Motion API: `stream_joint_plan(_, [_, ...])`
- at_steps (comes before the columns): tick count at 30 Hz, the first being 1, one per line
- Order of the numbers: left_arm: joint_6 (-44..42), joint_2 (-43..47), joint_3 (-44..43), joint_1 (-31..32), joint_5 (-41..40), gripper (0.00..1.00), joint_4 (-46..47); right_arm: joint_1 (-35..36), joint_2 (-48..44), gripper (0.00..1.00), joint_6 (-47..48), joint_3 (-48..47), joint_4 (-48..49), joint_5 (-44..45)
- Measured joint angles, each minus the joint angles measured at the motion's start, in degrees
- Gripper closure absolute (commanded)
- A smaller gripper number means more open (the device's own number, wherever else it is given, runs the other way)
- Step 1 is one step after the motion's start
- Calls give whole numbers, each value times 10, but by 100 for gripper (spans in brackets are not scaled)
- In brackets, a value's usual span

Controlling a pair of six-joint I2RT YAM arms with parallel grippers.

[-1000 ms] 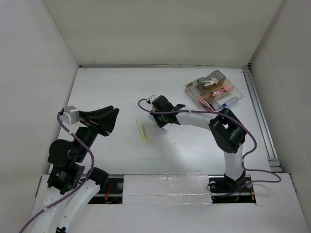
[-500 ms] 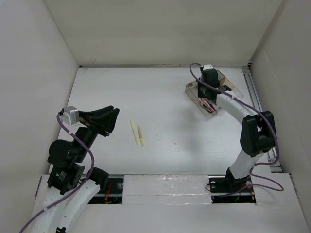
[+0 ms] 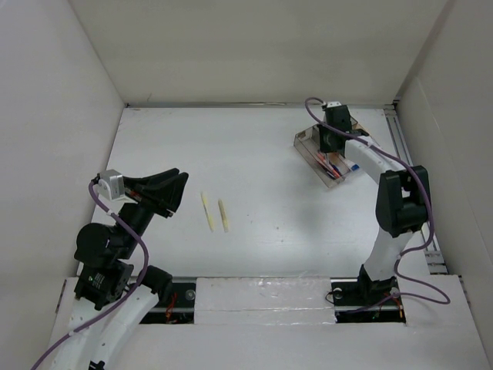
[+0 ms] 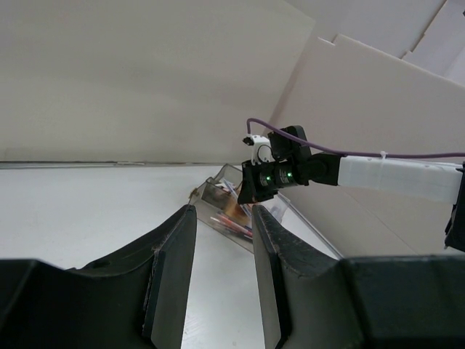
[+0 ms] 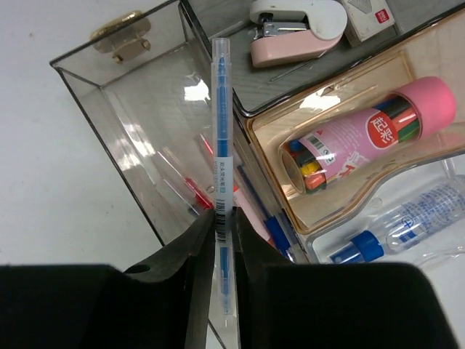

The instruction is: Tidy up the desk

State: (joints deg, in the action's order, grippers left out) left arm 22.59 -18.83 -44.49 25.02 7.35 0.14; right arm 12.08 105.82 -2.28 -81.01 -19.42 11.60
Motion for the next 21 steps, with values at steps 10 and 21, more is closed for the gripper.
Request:
stream_joint_plan(10, [0,0,0,0,0,67,0,10,-1,65,-10,4,-13,-24])
stream_joint_plan(21, [0,3,0,0,-10,68,0,239,-59,98,-47,54,76,-101])
